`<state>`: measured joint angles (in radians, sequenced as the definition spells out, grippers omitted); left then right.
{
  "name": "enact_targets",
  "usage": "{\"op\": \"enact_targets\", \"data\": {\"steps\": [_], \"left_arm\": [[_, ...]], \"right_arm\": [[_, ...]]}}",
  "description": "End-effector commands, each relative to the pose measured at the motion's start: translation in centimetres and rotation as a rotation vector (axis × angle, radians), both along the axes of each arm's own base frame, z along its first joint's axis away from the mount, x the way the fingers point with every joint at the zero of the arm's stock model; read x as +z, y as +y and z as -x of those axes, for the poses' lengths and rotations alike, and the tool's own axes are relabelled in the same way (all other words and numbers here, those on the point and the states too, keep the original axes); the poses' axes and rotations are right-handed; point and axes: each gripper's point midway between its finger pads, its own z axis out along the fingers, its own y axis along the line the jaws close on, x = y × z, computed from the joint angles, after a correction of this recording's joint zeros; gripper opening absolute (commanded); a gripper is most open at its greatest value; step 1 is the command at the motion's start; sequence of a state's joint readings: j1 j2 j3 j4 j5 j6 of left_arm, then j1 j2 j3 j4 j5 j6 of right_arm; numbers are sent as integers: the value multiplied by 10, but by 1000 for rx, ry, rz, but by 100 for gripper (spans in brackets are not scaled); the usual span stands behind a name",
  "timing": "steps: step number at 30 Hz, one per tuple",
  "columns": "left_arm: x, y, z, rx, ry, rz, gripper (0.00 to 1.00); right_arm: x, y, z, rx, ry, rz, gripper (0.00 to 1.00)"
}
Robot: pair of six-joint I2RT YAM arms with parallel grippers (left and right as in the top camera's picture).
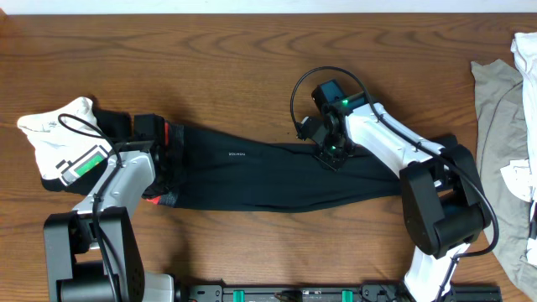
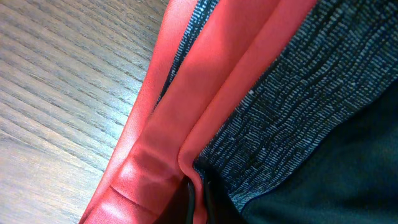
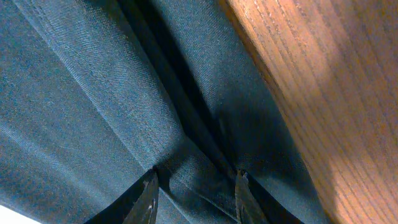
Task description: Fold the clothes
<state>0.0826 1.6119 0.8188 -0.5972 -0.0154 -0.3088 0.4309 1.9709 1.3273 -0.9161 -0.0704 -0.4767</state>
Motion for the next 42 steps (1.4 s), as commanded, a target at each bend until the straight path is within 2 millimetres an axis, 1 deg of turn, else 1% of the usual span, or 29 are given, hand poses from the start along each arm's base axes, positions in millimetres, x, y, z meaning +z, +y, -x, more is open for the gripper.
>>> {"op": "enact_targets", "data": {"steps": [1, 4, 6, 7, 8, 9, 17, 19, 22, 24, 26, 28, 29, 31, 33, 36, 39, 40, 42], "left_arm": [[-25, 6, 38, -7, 145, -26, 6], [-25, 6, 38, -7, 144, -26, 7], [-25, 6, 38, -7, 144, -26, 7], [-25, 6, 38, -7, 144, -26, 7], [-25, 6, 38, -7, 145, -26, 7], [-25, 6, 38, -7, 145, -26, 7], [-25, 6, 38, -7, 145, -26, 7], [-25, 6, 38, -7, 145, -26, 7], [-25, 6, 38, -7, 145, -26, 7], [-25, 6, 38, -7, 145, -26, 7], [-25, 6, 38, -7, 145, -26, 7], [-25, 6, 38, -7, 145, -26, 7], [-25, 6, 38, -7, 144, -26, 7], [-25, 6, 38, -7, 145, -26, 7], [-25, 6, 38, -7, 145, -25, 7], [-25, 6, 38, -7, 145, -26, 7], [-25, 6, 38, -7, 145, -26, 7], [-25, 6, 38, -7, 145, -26, 7], [-25, 6, 38, -7, 145, -26, 7]], "right_arm": [[-7, -3, 5, 2, 19, 16, 38], [-10, -4, 8, 2, 27, 20, 35], [-12, -5, 10, 3, 28, 21, 29], [-14, -5, 10, 3, 28, 21, 22], [-15, -5, 11, 3, 27, 20, 5], [-16, -5, 10, 1, 23, 18, 1], [-15, -5, -1, -23, -20, 15, 1], [-14, -5, -7, -29, -37, 8, 11], [-11, -9, -16, -47, -69, 24, 11], [-8, -20, -31, -108, -131, 85, 8], [-3, -32, -46, -168, -199, 140, 10], [0, -40, -57, -215, -254, 175, 19], [3, -46, -63, -250, -289, 202, 22], [8, -59, -75, -350, -360, 255, 24], [12, -68, -82, -457, -407, 270, 34], [11, -64, -83, -493, -400, 234, 33], [11, -57, -79, -485, -371, 196, 26], [15, -53, -77, -489, -364, 170, 23], [27, -41, -75, -511, -353, 94, 23]]}}
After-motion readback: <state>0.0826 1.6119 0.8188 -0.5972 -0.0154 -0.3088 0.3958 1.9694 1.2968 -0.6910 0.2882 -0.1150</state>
